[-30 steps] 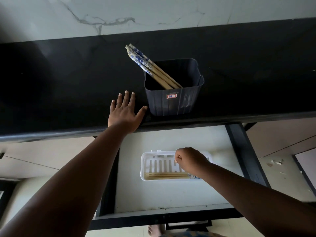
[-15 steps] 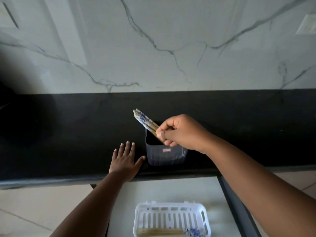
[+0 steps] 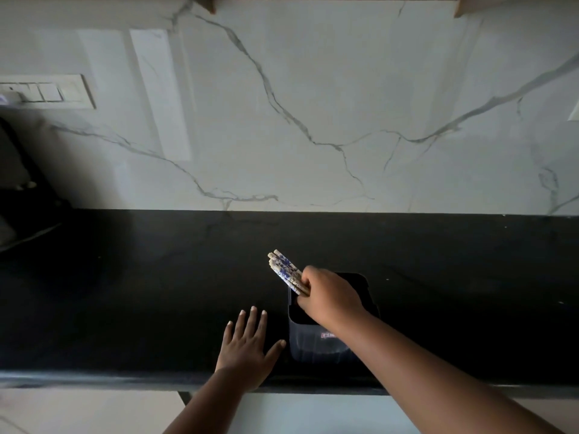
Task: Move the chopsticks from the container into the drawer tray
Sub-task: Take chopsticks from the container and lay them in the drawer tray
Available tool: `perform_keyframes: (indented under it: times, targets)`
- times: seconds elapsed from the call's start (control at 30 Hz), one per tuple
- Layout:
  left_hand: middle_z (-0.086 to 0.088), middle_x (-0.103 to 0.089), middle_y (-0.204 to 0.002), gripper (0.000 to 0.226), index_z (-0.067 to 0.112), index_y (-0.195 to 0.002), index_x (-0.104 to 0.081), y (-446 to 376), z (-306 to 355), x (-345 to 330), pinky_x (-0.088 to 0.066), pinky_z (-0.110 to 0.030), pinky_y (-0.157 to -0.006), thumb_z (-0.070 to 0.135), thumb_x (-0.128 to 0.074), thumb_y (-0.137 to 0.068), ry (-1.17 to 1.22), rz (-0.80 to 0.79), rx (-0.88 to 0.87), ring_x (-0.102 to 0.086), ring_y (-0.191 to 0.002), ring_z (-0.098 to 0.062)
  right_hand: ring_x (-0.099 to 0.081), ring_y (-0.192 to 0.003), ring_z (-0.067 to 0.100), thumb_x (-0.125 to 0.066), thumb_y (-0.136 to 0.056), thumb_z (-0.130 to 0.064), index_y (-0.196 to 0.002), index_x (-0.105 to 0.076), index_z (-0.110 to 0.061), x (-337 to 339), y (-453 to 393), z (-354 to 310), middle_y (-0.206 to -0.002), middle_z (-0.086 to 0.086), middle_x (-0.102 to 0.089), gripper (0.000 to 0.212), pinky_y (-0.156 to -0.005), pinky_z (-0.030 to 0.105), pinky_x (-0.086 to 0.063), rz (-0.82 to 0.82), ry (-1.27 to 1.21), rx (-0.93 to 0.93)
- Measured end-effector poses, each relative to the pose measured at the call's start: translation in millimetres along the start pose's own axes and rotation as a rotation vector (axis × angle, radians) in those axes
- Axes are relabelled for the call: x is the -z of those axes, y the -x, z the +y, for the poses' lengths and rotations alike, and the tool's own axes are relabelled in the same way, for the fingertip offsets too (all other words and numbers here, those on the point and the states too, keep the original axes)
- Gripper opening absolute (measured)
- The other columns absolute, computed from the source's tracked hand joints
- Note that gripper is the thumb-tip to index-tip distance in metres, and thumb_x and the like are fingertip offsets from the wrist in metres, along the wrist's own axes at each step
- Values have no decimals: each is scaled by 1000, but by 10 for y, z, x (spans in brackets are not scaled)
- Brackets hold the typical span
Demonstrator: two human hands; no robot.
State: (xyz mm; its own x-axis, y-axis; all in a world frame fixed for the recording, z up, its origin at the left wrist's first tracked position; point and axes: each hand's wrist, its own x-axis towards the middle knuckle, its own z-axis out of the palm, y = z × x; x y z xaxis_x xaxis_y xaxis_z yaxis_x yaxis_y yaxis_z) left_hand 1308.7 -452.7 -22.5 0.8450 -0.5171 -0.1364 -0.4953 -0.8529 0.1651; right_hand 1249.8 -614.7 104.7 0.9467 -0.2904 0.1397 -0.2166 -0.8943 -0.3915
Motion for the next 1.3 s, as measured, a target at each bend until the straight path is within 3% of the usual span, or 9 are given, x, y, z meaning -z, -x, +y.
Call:
perform_keyframes:
  times: [0.53, 0.77, 0.83, 0.9, 0.93, 1.03, 1.1, 1.2, 1.3]
  targets:
    - [-1, 16, -161, 113, 22, -153, 9, -29, -28, -61, 13, -38, -115, 79, 22, -56, -11, 17, -21, 24, -141, -14, -50, -64, 15, -63, -90, -31, -92, -68, -17, 22, 15, 58, -68, -6, -59, 15, -46, 24, -29, 7, -36, 18]
    - [4, 24, -149, 120, 19, -152, 8, -30, -50, -88, 14, -37, -116, 82, 26, -50, 18, 34, -8, 16, -147, -18, -37, -49, 14, -66, -86, -32, -59, -37, -16, 217, 15, 126, -52, -4, -39, 43, -48, 30, -26, 29, -52, -31]
    - [-2, -4, -157, 110, 19, -151, -18, -36, -77, -122, 16, -32, -113, 82, 16, -67, -2, 45, -5, -10, -147, -19, -34, -50, 16, -71, -82, -32, -59, -40, -10, 365, -21, 161, -50, -2, -37, 45, -50, 31, -27, 62, -152, -55]
    - [-5, -57, -137, 90, 22, -127, -63, -60, -108, -182, 4, -31, -112, 75, -2, -86, -54, -18, -35, -57, -123, -22, -43, -51, 16, -75, -78, -31, -62, -52, -5, 582, -53, 182, -51, -2, -46, 38, -52, 28, -35, 98, -282, -76]
    - [-5, -63, -128, 88, 23, -116, -71, -94, -129, -206, -5, -33, -110, 74, -5, -87, -87, -14, -52, -66, -111, -22, -55, -55, 17, -77, -78, -29, -66, -62, -8, 718, -57, 175, -55, -1, -57, 29, -56, 27, -45, 106, -376, -88]
    - [1, -6, -153, 124, 21, -150, -30, -70, -57, 9, -9, -34, -115, 89, 16, -58, 73, -82, -3, -30, -144, -20, -72, -79, 20, -76, -81, -19, -81, -74, -17, 1139, -3, 108, -82, 8, -75, 3, -69, 28, -60, 132, -698, -112]
    - [6, 17, -157, 119, 25, -154, 1, -64, -28, 93, -1, -38, -119, 94, 1, -56, 89, -126, 70, 4, -150, -16, -73, -79, 18, -75, -83, -15, -85, -75, -15, 1402, 83, 65, -85, 7, -76, 3, -68, 26, -60, 164, -861, -121]
    - [4, 0, -163, 86, 30, -154, -5, -93, -31, 385, -9, -43, -119, 66, -44, -86, 189, -60, 66, -4, -150, -16, -74, -80, 21, -73, -84, -15, -89, -74, -10, 1694, 196, 21, -85, 10, -76, 7, -69, 30, -60, 181, -1058, -134]
    - [1, -29, -158, 72, 27, -150, -26, -58, -94, 771, -26, -42, -114, 56, -42, -86, 264, 372, -107, -30, -144, -18, -74, -83, 27, -73, -82, -13, -92, -72, -3, 1807, 265, -16, -89, 15, -76, 13, -69, 33, -60, 146, -1231, -159]
